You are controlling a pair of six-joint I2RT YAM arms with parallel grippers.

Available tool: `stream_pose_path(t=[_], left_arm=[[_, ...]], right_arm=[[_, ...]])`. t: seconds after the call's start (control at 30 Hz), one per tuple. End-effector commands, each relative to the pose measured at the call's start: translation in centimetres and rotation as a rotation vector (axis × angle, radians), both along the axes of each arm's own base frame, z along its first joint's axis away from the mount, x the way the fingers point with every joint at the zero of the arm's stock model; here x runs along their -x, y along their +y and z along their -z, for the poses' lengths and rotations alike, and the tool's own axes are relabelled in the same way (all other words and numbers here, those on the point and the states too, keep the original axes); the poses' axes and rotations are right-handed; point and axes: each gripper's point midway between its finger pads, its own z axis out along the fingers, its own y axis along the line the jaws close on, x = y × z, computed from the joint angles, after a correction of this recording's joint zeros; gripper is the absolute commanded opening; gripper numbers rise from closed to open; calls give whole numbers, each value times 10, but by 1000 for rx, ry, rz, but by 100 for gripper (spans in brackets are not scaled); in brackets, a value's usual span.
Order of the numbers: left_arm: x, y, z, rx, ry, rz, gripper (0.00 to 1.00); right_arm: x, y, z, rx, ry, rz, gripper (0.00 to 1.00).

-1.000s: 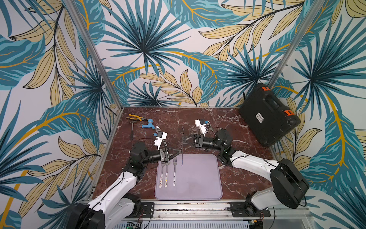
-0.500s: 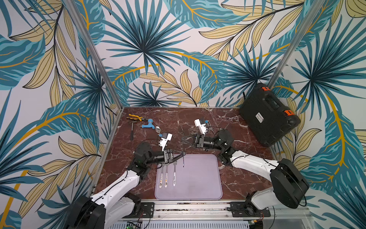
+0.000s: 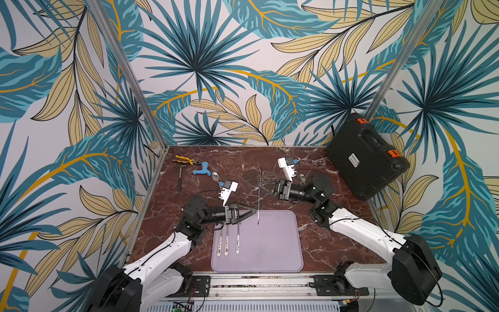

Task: Set the spoon and fork side by side
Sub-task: Pick up the spoon from the tray.

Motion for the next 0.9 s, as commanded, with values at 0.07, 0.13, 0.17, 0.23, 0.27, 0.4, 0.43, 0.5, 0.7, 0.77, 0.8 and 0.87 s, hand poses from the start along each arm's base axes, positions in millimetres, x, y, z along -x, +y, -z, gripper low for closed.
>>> stream_pose_path(t=[0.07,0.13,0.17,0.23,0.27,0.4,0.43,0.5,0.7,0.77,0.8,0.87], left_arm=[[6,-11,-33,54,-104,46,60],[6,-13,-34,52,-105,51,56],[6,-14,-34,50,-106,56,54],[6,-15,-35,47,-108,56,45],[6,-15,-34,45,-108,58,41],[3,-16,-33,23,-101,47,21],[3,-16,-33,16,-100,42,16],[1,-16,-31,-1,-96,31,8],[-3,-15,-23,-56,-74,-3,0],[-7,-15,-16,-89,-52,-17,0],[-8,-16,-12,-112,-43,-24,0],[-11,-15,-3,-156,-26,-39,0]], right_arm=[[-1,4,4,-19,7,-26,0],[-1,5,4,-22,8,-31,0],[0,4,2,-23,4,-30,0],[0,4,4,-13,5,-31,0],[0,4,4,-9,2,-27,0],[0,4,7,13,2,-25,0],[0,4,8,18,4,-24,0],[0,5,10,25,7,-25,0],[-2,6,15,62,13,-26,0],[-3,7,21,100,22,-20,7],[-4,6,26,135,30,-9,10],[-7,2,37,204,43,21,17]])
